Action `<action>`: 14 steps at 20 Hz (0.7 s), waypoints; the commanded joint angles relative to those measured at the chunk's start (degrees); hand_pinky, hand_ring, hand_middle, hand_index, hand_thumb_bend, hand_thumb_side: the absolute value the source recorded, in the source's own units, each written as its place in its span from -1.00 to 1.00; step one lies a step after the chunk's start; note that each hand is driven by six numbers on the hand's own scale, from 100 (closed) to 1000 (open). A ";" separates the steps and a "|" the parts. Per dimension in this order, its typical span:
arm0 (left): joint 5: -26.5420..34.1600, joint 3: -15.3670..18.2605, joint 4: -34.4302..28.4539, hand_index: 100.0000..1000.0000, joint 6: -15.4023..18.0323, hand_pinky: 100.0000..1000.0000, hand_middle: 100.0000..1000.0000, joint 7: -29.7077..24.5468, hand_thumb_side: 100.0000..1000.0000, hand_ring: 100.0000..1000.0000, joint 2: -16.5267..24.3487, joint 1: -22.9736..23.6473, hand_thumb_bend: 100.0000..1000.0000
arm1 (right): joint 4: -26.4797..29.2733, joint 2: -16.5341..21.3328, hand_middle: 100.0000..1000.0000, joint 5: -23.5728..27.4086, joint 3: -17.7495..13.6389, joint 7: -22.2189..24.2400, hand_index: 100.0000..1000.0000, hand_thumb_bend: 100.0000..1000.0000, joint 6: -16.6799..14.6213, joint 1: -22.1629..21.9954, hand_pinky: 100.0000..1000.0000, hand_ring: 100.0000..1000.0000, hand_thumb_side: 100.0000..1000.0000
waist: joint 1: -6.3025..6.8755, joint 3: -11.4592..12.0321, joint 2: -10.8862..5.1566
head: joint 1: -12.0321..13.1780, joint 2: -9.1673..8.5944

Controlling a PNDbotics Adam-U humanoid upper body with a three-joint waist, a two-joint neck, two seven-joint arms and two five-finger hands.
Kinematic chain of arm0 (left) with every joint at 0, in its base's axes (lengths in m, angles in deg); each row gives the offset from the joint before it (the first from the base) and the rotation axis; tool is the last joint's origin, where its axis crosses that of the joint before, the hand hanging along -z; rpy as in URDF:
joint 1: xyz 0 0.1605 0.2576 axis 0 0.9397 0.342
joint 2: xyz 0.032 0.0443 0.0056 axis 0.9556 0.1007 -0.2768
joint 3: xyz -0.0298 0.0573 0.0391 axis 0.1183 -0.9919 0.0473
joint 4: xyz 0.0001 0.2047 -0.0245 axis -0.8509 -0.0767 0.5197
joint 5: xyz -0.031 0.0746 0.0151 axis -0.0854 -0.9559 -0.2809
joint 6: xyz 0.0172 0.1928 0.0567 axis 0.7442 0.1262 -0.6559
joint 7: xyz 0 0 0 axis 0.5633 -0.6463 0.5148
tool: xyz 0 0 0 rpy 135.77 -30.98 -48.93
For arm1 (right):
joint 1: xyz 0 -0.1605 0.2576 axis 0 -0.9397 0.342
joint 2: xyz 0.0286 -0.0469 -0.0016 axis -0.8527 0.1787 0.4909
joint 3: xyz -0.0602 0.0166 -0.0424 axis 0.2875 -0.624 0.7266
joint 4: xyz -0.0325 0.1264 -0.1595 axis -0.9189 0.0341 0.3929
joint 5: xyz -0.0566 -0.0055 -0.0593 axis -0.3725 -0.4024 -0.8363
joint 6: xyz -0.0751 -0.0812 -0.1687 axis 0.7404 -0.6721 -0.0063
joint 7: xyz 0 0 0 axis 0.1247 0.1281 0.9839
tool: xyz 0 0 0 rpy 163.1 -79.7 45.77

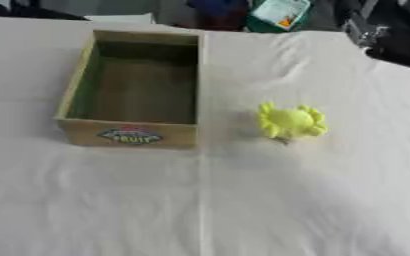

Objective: Pick up objects on the table and place them in the box.

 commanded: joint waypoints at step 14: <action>0.56 -0.31 -1.24 0.35 0.03 -0.12 -0.05 -0.64 0.16 -0.09 1.11 -0.37 -1.00 | 0.85 4.83 0.63 -4.70 4.06 24.08 1.00 -0.27 0.18 0.99 0.91 0.75 0.51 | -0.05 0.54 -0.79 | -0.88 -0.32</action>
